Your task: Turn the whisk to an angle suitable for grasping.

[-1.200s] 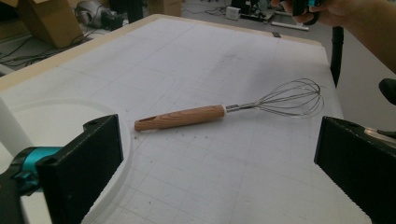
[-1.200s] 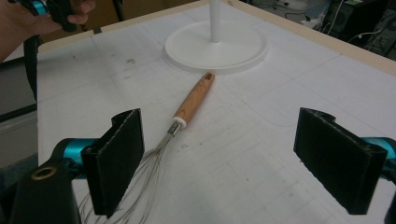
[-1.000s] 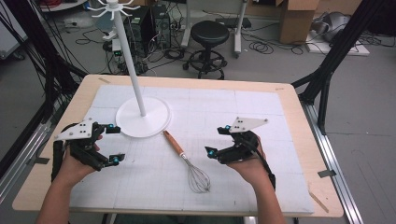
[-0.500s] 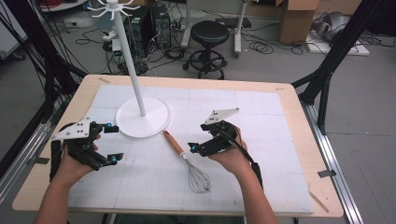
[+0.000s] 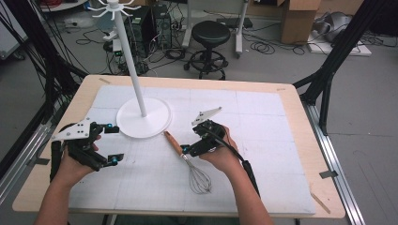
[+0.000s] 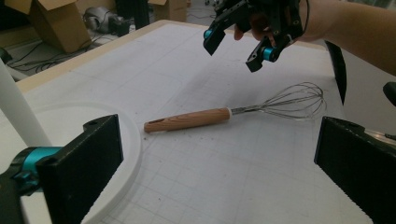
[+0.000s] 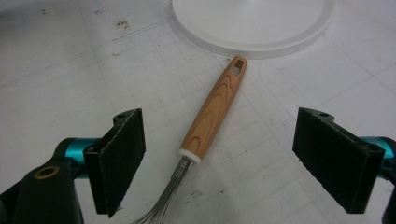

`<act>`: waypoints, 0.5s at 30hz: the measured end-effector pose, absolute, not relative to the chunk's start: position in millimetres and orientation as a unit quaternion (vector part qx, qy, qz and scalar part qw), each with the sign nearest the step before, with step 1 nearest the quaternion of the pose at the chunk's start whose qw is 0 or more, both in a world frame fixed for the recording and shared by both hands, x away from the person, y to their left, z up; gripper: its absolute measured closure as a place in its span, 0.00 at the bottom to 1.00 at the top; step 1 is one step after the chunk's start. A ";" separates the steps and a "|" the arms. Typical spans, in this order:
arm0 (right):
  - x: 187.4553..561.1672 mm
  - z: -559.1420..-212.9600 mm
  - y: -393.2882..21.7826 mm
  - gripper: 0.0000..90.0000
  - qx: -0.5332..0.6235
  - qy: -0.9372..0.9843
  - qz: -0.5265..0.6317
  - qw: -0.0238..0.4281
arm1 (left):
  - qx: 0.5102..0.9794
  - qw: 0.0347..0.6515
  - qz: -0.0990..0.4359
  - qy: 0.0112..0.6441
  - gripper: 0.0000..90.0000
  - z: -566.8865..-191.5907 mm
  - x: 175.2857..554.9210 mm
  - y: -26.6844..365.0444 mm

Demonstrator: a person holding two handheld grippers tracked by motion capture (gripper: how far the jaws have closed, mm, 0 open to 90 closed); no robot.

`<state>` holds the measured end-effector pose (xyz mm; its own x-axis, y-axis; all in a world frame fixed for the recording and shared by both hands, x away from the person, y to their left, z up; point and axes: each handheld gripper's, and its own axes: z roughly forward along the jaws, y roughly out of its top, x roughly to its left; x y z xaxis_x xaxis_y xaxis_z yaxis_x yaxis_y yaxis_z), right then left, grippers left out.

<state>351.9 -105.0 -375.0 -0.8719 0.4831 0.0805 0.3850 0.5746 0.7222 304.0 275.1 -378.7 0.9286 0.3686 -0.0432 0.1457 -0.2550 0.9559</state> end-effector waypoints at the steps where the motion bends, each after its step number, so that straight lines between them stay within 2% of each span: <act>1: 355.1 -377.1 -99.3 0.21 0.250 0.887 0.385 0.056 | 0.786 0.588 0.094 0.164 0.02 -378.8 304.0 274.8; 8: 364.8 -391.7 -77.2 0.21 0.253 0.903 0.345 0.038 | 0.788 0.586 0.095 0.162 0.02 -378.9 303.9 274.1; 13: 375.1 -404.2 -64.2 0.31 0.276 0.908 0.314 0.017 | 0.787 0.588 0.092 0.162 0.02 -379.3 304.3 273.9; 15: 378.3 -408.3 -61.2 0.39 0.278 0.912 0.301 0.000 | 0.787 0.588 0.090 0.162 0.02 -379.9 304.4 272.8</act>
